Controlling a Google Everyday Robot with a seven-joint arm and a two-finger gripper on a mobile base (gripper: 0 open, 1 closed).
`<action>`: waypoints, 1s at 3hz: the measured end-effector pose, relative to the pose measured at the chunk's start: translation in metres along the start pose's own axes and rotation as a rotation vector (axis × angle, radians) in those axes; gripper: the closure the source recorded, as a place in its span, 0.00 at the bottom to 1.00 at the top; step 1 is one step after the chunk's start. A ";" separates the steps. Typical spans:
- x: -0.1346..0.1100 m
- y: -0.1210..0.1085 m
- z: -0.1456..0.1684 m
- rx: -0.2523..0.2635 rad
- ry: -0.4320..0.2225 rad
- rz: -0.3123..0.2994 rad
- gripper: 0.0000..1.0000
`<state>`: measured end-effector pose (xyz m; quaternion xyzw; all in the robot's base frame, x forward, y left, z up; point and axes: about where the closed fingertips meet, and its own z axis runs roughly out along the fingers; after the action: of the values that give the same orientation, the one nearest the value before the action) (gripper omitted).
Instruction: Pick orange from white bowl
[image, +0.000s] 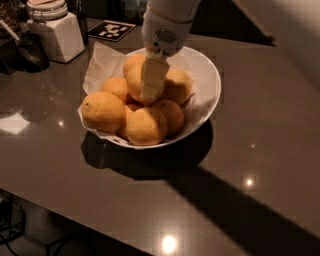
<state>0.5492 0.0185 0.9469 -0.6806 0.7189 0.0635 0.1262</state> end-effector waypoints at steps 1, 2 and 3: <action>0.012 0.008 -0.028 0.025 -0.138 -0.031 1.00; 0.024 0.009 -0.045 0.031 -0.218 -0.044 1.00; 0.045 0.010 -0.055 0.038 -0.281 -0.029 1.00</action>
Offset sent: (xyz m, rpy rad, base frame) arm -0.0219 -0.0589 0.0519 0.2978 -0.0599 0.0713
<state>0.5324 -0.0387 0.9872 -0.6728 0.6853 0.1428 0.2392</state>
